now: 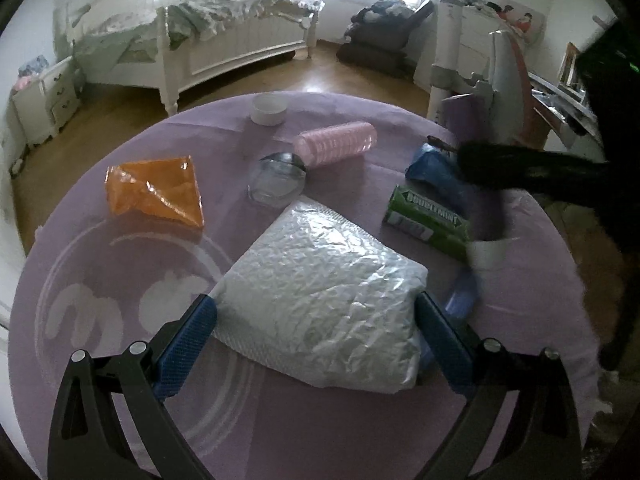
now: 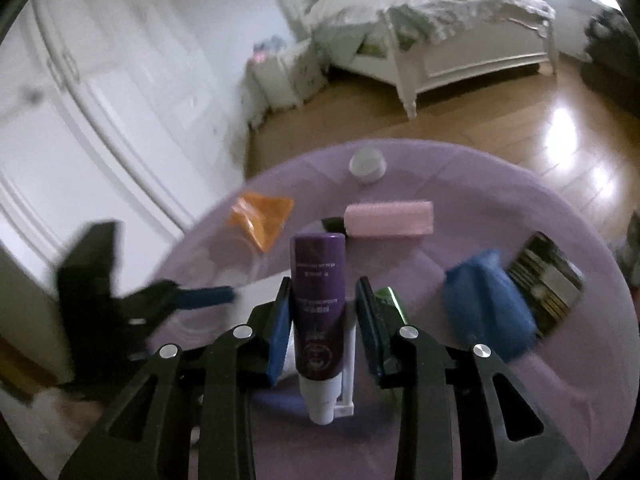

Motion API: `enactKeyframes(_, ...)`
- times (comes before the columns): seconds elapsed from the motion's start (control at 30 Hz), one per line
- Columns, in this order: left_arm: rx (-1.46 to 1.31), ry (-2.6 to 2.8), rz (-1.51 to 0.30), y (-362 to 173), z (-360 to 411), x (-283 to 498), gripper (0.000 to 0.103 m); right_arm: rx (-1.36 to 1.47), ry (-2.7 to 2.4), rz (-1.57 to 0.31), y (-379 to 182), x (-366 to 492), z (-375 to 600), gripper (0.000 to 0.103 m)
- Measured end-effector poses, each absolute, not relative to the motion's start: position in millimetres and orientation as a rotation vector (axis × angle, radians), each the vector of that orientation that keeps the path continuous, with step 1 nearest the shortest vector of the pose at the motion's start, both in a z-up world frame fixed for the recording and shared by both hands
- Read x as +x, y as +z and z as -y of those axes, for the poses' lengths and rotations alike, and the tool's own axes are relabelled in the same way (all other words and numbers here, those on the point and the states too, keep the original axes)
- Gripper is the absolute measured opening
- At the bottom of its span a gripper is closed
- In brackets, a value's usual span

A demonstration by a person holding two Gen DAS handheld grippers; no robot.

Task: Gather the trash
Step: 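Grasp the white foil bag with the left gripper while the right grasps the purple spray bottle, then carry the foil bag and purple bottle to the black bin and release both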

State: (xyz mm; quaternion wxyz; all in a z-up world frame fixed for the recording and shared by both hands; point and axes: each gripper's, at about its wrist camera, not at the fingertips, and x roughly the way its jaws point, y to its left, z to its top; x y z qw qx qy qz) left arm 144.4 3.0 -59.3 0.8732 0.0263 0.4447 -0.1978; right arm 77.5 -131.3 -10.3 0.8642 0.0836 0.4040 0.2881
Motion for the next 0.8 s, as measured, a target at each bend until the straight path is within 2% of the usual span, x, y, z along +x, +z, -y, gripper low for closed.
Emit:
enactKeyframes(0.1,0.008,-0.412,-0.924,-57.7,-5.4,143.0,0.093,0.229,0.602,-0.824,-2.6,58.0,155.2,0.032)
enactKeyframes(0.17,-0.009,-0.409,-0.905,-54.9,-5.1,136.1,0.076,0.257,0.6,-0.82,0.0,46.1,166.2,0.032)
enactKeyframes(0.2,-0.023,-0.411,-0.895,-52.7,-4.4,131.0,0.071,0.268,0.6,-0.818,1.3,41.8,171.8,0.032)
enactKeyframes(0.23,-0.042,-0.424,-0.885,-50.5,-3.6,126.8,0.054,0.28,0.599,-0.816,3.0,37.2,176.5,0.032)
enactKeyframes(0.37,-0.07,-0.407,-0.863,-41.3,4.0,105.2,0.039,0.308,0.591,-0.796,7.7,21.0,192.8,0.032)
enactKeyframes(0.57,-0.134,-0.371,-0.831,-31.0,5.4,82.1,0.036,0.347,0.591,-0.778,9.8,-1.6,216.9,0.032)
enactKeyframes(0.8,-0.17,-0.429,-0.75,15.1,29.3,50.7,0.036,0.392,0.576,-0.727,16.8,-30.7,252.7,0.032)
